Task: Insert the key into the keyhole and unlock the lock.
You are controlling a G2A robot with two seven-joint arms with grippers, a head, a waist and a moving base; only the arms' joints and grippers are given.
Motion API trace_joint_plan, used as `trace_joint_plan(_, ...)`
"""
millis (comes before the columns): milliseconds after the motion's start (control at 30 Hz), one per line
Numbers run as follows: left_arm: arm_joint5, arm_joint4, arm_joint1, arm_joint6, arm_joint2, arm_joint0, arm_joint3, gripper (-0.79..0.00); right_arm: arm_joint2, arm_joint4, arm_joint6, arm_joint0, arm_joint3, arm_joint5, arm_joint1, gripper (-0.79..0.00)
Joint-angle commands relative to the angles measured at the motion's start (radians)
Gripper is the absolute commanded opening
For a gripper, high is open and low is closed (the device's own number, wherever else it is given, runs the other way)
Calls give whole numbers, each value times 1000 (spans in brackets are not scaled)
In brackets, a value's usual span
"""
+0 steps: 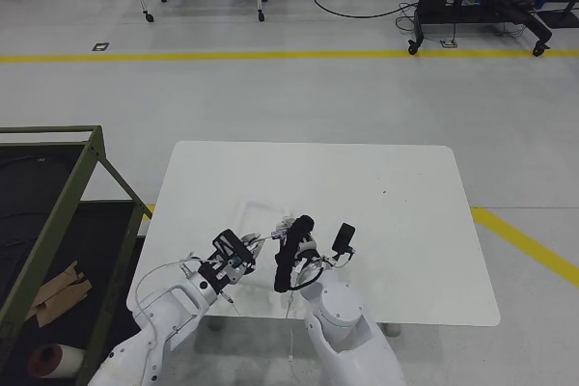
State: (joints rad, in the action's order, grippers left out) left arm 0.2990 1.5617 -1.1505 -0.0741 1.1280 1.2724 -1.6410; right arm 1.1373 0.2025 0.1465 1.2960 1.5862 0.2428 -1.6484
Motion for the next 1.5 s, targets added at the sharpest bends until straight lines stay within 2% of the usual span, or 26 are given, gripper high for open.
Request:
trace_joint_plan(0,-14,37,0,-16,-3,5,1,-785,-2,1,1,-1,-2,-1,0,-785)
trace_joint_plan(567,-163,258,-3,-109,-19,28,16,-785,-14,-6,14,1,-4,0,-1,-785)
trace_joint_plan(667,-176,243,-6,-132,-21,32,23,-785,-15,8,8,1,-6,22,-2,-785)
trace_joint_plan(700,-182,244,-7,-142,-21,33,25,-717,-15,8,8,1,-6,22,-2,-785)
trace_joint_plan(733,-192,245,-7,-155,-20,34,22,0,-15,8,8,1,-6,22,-2,-785)
trace_joint_plan(933,-178,198,-9,-174,-6,53,10,0,-11,-2,12,1,-5,15,-1,-785)
trace_joint_plan(1067,-45,-7,-4,-180,58,77,14,0,29,39,99,0,25,-93,-6,-785)
trace_joint_plan(1200,55,-197,-2,-144,109,89,41,0,21,5,171,-3,23,-218,-12,-785)
trace_joint_plan(1333,116,-456,-15,-45,97,69,95,0,-1,-34,201,5,17,-326,-16,-785)
trace_joint_plan(1467,130,-722,-39,94,46,-9,164,0,-25,-55,195,18,0,-392,-19,-785)
